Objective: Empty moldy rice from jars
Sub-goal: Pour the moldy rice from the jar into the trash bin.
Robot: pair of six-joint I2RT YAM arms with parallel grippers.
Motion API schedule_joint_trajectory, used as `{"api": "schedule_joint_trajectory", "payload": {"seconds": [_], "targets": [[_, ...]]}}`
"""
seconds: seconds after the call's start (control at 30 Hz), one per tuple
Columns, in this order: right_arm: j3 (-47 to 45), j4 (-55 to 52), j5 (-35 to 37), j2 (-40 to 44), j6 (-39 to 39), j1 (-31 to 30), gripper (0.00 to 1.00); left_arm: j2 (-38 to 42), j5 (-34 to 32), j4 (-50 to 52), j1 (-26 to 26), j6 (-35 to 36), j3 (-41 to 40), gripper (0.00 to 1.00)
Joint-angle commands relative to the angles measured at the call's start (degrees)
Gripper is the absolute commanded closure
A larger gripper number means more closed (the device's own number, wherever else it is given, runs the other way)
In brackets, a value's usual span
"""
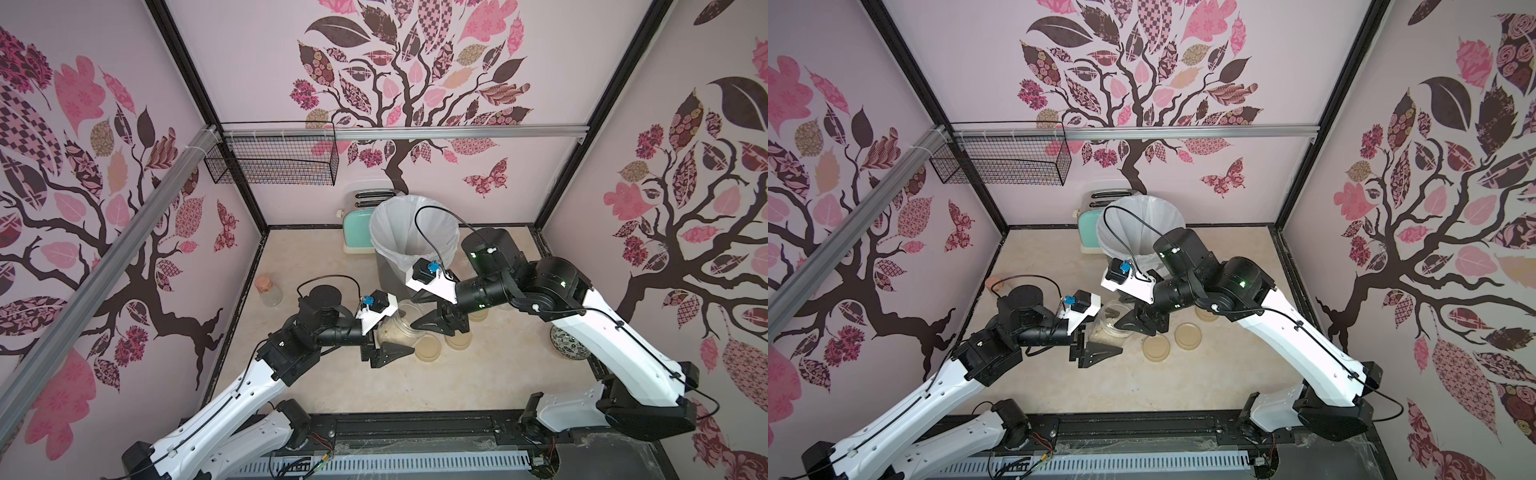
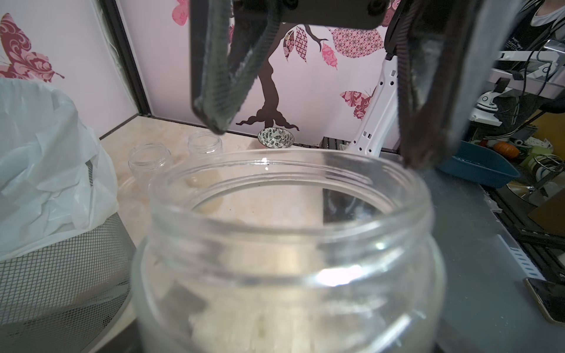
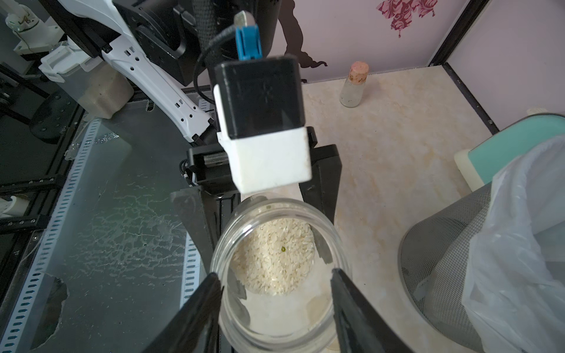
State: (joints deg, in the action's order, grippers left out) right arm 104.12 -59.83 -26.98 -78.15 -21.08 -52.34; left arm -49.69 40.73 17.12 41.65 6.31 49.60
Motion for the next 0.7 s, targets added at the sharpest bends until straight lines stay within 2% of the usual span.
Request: {"api": "schedule_joint_trajectory", "payload": {"seconds": [0.0, 0.13, 0.4, 0.67], "targets": [[4.3, -1.9, 0.2, 1.1, -0.8, -0.1, 0.4, 1.1, 0.6, -4.0, -0.2, 0.7, 2.6, 0.31], [5.8, -3.0, -3.4, 0.8, -0.2, -0.2, 0.4, 1.2, 0.1, -3.6, -0.3, 0.9, 2.6, 0.3], [-1.7, -2.0, -7.8, 2.1, 2.1, -0.2, 0.42, 0.8, -0.3, -4.4, -0.3, 0.6, 2.8, 0.31], [-6.5, 0.5, -9.2, 2.0, 2.7, -0.2, 0.45, 0.0, 0.6, -5.8, -0.4, -0.4, 2.8, 0.3]]}}
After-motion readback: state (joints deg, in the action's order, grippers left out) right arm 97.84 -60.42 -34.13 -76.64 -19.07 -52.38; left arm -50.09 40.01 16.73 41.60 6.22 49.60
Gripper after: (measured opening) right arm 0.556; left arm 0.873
